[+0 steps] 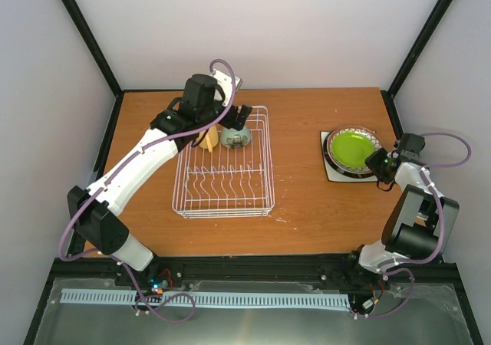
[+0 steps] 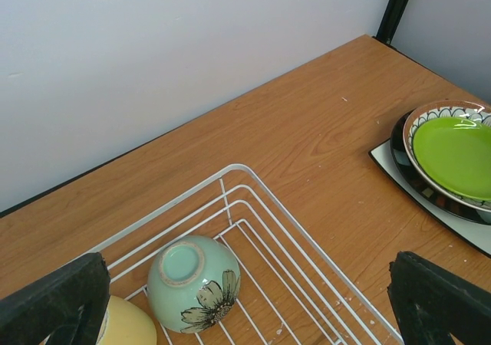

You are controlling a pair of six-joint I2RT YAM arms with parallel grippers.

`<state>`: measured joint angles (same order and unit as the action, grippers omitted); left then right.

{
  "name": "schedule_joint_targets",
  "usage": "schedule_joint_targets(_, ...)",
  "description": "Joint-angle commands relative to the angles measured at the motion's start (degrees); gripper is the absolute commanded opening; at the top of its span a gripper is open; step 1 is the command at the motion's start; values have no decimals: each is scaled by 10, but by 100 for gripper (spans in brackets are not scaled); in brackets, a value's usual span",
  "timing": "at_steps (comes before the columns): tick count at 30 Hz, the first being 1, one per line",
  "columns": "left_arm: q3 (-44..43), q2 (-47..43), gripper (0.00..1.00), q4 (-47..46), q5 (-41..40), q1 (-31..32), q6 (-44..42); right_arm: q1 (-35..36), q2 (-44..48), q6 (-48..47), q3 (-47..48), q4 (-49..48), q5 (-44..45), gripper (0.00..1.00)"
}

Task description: Load the mixed dishes into the dish rack

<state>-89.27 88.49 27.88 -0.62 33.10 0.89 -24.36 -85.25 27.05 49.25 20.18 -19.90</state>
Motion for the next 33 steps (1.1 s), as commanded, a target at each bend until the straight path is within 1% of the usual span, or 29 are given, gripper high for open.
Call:
schedule_joint_targets(1, -8, 2, 100, -15, -3, -5, -4, -3, -11, 9, 6, -24, 15, 41)
schedule_joint_targets(17, 6, 3, 100, -23, 1, -14, -5, 5, -49, 18, 16, -46, 11, 40)
schedule_joint_targets(24, 6, 4, 100, -24, 1, -16, -4, 39, -75, 4, 39, -30, 54, 40)
schedule_joint_targets(27, 6, 4, 100, -24, 1, -17, -4, 53, -88, 0, 49, -26, 68, 36)
schedule_joint_targets(31, 6, 3, 100, -22, -2, -18, -6, 65, -100, 0, 56, -26, 78, 27)
schedule_joint_targets(33, 5, 3, 100, -21, -2, -18, -6, 68, -105, 1, 57, -27, 77, 19)
